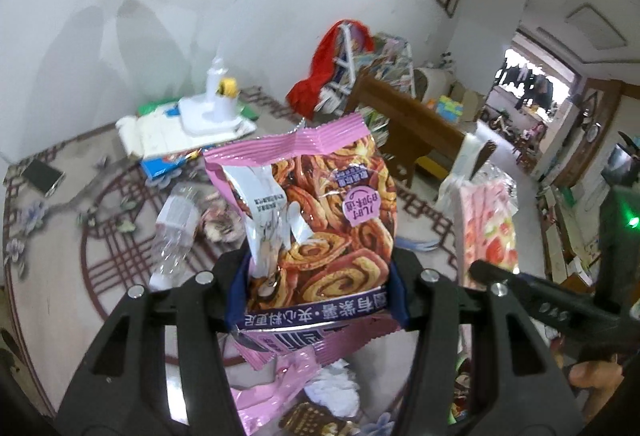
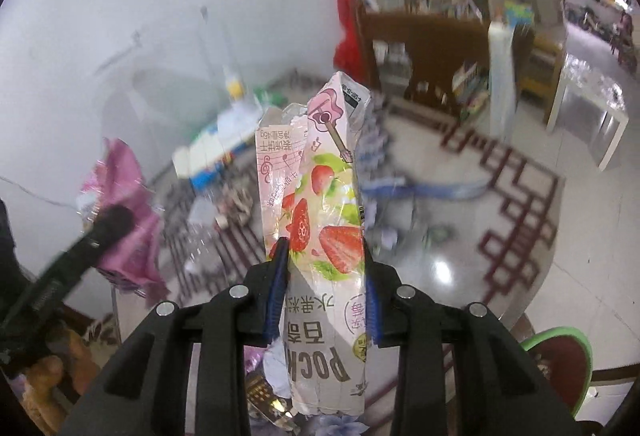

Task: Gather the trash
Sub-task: 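Lift the bread bag and Pocky box above the table with both tools, then carry the bread bag and Pocky box over the red bin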

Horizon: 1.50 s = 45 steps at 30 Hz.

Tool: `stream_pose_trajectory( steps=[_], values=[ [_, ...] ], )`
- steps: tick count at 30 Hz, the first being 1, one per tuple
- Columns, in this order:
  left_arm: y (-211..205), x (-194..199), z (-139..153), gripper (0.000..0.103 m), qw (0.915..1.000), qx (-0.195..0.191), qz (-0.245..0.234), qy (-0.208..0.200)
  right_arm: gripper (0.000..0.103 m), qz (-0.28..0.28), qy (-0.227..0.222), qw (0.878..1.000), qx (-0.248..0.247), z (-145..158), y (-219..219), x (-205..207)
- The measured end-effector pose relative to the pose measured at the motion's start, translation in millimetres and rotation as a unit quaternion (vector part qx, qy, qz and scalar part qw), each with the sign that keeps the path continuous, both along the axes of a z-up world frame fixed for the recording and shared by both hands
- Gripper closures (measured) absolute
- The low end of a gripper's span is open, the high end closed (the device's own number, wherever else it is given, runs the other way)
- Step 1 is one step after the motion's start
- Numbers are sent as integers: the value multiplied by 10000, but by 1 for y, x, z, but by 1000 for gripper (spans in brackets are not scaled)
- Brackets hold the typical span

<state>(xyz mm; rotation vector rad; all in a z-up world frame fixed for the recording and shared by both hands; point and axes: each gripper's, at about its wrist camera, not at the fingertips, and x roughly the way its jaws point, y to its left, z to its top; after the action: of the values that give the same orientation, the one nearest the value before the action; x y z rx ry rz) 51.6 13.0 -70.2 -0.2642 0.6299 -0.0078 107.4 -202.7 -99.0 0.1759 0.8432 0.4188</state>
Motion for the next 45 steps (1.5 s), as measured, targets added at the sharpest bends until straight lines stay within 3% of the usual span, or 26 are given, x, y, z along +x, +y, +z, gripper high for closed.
stream_pose_trajectory(
  steps=[7, 17, 31, 45],
  values=[
    [-25, -9, 23, 50, 9989, 110, -320, -326, 71, -177, -531, 9983, 145, 40, -21, -22],
    [-50, -20, 42, 50, 9960, 158, -641, -606, 71, -486, -927, 9941, 299, 65, -52, -53],
    [-84, -17, 50, 50, 9900, 229, -1167, -754, 71, -973, -973, 9897, 387, 69, -92, -76],
    [-102, -15, 48, 50, 9873, 262, -1398, -713, 71, -1288, -904, 9868, 385, 64, -122, -89]
  ],
)
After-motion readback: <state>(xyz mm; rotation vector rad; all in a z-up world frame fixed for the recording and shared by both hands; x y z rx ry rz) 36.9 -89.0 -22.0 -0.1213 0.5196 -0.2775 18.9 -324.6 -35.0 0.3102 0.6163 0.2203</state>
